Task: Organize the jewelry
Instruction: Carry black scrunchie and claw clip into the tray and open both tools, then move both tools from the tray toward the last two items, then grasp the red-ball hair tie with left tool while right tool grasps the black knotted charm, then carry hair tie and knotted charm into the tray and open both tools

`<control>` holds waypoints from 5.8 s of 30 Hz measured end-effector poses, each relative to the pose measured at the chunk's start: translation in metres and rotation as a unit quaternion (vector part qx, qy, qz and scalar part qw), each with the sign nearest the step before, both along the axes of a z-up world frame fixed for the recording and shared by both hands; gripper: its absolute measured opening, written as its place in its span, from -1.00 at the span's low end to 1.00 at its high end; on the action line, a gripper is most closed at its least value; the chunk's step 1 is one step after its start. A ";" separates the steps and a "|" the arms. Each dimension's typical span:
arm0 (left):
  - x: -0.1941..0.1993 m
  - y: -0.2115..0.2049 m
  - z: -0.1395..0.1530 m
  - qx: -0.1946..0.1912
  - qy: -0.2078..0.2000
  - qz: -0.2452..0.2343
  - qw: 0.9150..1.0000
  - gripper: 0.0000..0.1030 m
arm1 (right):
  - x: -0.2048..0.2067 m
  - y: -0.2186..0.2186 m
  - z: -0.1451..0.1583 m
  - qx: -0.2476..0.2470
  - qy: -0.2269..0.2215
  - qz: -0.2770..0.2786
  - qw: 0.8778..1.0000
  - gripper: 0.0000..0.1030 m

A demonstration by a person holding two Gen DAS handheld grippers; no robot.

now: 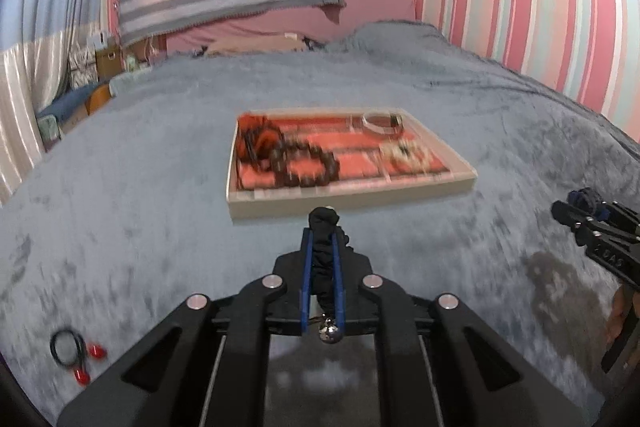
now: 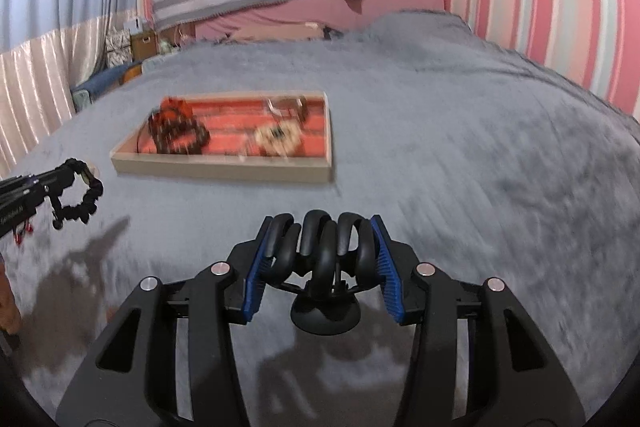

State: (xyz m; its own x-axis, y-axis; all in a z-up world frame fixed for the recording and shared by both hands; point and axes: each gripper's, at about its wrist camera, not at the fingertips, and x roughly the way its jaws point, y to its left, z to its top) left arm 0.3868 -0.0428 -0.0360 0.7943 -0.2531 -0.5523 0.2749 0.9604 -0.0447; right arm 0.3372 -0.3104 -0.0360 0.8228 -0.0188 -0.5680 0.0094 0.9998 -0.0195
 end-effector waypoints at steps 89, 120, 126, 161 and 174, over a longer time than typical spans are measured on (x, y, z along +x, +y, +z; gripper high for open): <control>-0.039 0.108 0.014 0.012 -0.024 0.107 0.994 0.89 | -0.014 0.091 0.018 -0.002 -0.003 0.001 1.000 0.92; -0.055 0.188 -0.053 0.011 0.076 0.108 0.991 0.88 | -0.068 0.098 -0.069 0.039 0.127 -0.006 0.991 0.11; -0.044 0.198 -0.057 0.003 0.084 0.109 0.990 0.76 | -0.062 0.100 -0.072 0.053 0.132 0.008 0.990 -0.16; -0.038 0.217 -0.067 -0.020 0.119 0.100 0.988 -0.63 | -0.061 0.103 -0.066 0.067 0.122 0.026 0.990 -0.50; -0.033 0.180 -0.027 -0.013 0.071 0.088 0.993 -0.63 | -0.045 0.101 -0.044 0.048 0.085 0.036 0.995 -0.51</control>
State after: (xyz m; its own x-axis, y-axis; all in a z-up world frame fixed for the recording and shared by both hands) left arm 0.3537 0.1373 -0.0628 0.7419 -0.1336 -0.6571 0.0922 0.9910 -0.0974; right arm 0.2918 -0.2092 -0.0804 0.7126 0.0978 -0.6947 -0.0581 0.9951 0.0805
